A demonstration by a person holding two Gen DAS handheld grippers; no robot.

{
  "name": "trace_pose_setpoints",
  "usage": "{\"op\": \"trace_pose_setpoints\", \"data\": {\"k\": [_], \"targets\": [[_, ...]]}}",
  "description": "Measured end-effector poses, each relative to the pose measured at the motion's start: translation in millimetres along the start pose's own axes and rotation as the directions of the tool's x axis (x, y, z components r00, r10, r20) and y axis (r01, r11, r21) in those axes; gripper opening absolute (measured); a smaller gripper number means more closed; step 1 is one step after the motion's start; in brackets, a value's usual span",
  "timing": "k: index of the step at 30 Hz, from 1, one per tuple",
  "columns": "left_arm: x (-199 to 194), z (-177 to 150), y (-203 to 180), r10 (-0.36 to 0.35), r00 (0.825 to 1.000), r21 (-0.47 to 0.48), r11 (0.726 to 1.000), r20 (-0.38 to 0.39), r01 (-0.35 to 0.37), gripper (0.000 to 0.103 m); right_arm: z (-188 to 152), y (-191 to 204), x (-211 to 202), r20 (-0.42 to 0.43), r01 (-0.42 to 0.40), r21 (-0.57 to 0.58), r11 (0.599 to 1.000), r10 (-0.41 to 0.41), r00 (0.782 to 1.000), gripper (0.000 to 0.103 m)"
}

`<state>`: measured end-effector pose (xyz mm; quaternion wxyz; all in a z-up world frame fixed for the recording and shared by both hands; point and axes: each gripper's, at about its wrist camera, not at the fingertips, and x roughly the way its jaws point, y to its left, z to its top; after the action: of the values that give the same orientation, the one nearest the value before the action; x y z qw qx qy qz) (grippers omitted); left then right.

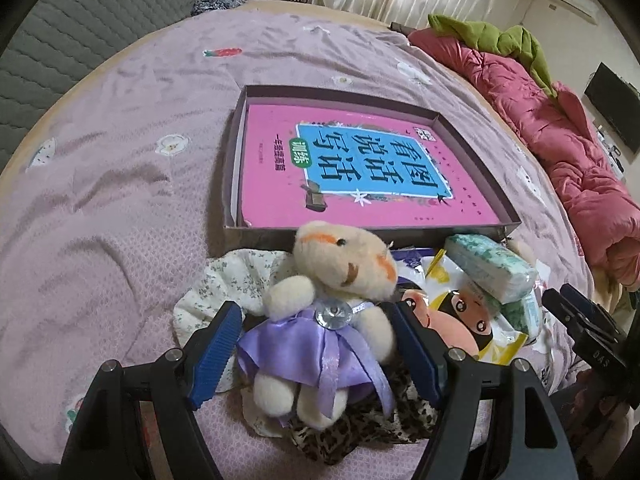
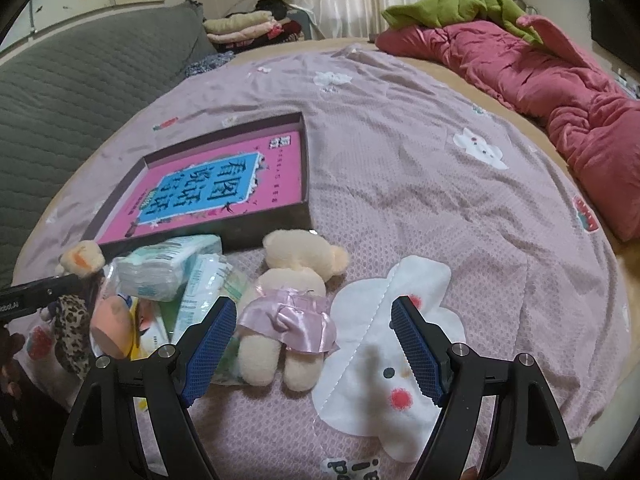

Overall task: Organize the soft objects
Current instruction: 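Grasp the purple-dress teddy with the left tool while the right tool grasps the pink-dress teddy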

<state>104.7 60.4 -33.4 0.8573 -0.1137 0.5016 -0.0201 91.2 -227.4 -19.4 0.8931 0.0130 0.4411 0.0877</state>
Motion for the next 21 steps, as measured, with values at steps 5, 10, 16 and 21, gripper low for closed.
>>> {"op": "trace_pose_setpoints", "data": {"k": [5, 10, 16, 21], "targets": [[8.3, -0.2, -2.3, -0.001, 1.000, 0.013, 1.000, -0.018, 0.001, 0.075, 2.5, -1.1, 14.8, -0.039, 0.003, 0.013, 1.000, -0.003, 0.999, 0.081], [11.1, 0.8, -2.5, -0.010, 1.000, 0.014, 1.000, -0.014, 0.011, 0.072, 4.6, 4.0, 34.5, -0.096, -0.025, 0.000, 1.000, 0.025, 0.995, 0.081], [14.8, 4.4, -0.5, -0.028, 1.000, 0.008, 1.000, -0.013, 0.028, 0.063, 7.5, 6.4, 47.1, -0.115, -0.083, 0.007, 0.997, 0.083, 0.990, 0.055], [15.8, 5.8, -0.5, -0.053, 0.998, 0.003, 0.999, -0.015, 0.053, 0.059, 8.8, 12.7, 45.7, -0.102, -0.078, -0.027, 0.997, 0.075, 0.992, 0.046]]}}
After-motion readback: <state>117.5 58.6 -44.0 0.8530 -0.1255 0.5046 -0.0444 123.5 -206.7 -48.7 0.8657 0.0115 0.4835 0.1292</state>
